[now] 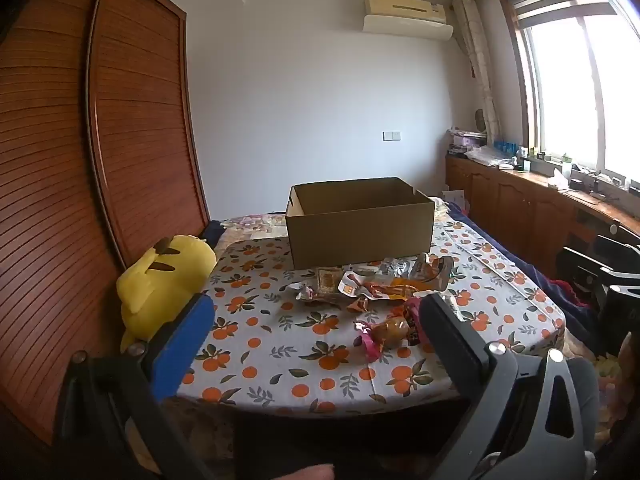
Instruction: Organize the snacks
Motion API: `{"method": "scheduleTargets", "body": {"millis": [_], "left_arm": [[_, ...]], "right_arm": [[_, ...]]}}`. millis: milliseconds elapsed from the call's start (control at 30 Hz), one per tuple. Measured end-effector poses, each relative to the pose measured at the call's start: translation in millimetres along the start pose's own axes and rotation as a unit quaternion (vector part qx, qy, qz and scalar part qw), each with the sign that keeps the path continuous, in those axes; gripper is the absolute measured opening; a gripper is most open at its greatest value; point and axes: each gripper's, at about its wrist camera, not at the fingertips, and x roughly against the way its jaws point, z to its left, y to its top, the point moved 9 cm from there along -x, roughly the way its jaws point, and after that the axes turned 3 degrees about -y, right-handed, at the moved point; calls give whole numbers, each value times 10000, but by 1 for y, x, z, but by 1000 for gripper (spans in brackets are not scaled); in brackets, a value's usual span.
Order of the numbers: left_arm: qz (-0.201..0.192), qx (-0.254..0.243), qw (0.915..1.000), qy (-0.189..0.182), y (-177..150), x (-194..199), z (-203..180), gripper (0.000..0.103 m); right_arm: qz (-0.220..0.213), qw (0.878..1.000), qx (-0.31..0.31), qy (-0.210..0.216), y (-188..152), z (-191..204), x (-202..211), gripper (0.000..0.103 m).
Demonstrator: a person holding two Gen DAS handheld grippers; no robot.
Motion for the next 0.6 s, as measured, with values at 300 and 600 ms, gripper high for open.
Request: {"method": "scheduleTargets", "body": {"millis": [300, 600], "left_arm": [[1, -12, 10000, -4, 0, 0, 0, 102], [-12, -14, 10000, -8, 0, -1, 1, 102]], "right_arm": [[13, 10000, -11, 2, -1, 0, 0, 103], [1, 10000, -19, -11, -1, -1, 0, 103]]}}
